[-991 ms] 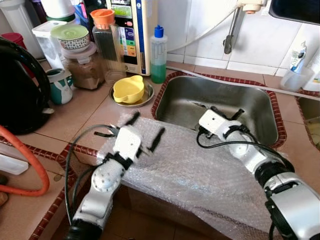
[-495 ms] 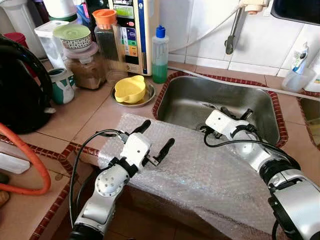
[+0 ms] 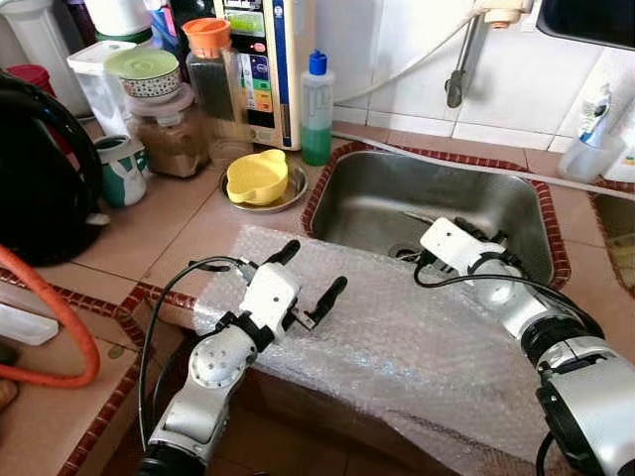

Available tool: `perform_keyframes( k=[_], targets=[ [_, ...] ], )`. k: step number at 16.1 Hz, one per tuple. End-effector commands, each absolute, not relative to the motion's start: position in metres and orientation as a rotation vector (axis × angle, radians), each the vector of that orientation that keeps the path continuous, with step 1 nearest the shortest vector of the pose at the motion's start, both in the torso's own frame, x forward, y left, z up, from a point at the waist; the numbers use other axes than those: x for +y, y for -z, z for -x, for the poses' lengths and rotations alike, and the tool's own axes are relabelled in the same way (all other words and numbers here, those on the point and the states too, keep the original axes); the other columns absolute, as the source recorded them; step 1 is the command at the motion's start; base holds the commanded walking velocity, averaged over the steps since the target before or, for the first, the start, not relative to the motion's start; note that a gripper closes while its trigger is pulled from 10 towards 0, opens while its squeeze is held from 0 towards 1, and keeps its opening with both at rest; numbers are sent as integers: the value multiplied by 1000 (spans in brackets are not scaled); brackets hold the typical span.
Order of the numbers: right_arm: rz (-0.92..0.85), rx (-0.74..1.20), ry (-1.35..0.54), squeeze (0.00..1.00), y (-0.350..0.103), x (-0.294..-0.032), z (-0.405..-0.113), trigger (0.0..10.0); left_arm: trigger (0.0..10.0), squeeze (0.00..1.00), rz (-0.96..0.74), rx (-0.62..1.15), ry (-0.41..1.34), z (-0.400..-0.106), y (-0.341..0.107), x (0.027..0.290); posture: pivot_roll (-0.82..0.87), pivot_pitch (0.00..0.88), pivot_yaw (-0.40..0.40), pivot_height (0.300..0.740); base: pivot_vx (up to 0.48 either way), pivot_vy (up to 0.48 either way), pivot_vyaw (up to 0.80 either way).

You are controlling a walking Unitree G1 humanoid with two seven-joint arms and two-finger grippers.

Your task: Kitchen organization

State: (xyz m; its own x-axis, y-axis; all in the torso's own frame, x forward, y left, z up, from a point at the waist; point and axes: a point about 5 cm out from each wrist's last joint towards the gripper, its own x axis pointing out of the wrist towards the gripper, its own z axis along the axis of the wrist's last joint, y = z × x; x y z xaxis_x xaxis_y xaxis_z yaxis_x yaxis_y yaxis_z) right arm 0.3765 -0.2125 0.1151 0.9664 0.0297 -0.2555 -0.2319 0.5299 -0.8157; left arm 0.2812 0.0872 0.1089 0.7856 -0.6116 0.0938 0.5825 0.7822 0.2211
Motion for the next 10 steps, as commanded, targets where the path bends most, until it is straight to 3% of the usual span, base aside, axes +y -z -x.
perform_keyframes(
  k=[1,4,10],
  targets=[
    [969,210,-138,1000,-118,-215,-377,10000,10000,0,-178,-202,641,-286,-122,87,30,0,43,740,0,0,0],
    [875,206,-129,1000,-114,-212,-375,10000,10000,0,-163,-229,629,-291,-130,86,24,0,44,740,0,0,0],
    [857,296,-173,1000,-93,-213,-365,10000,10000,0,-164,-227,636,-291,-131,83,19,0,46,740,0,0,0]
  ],
)
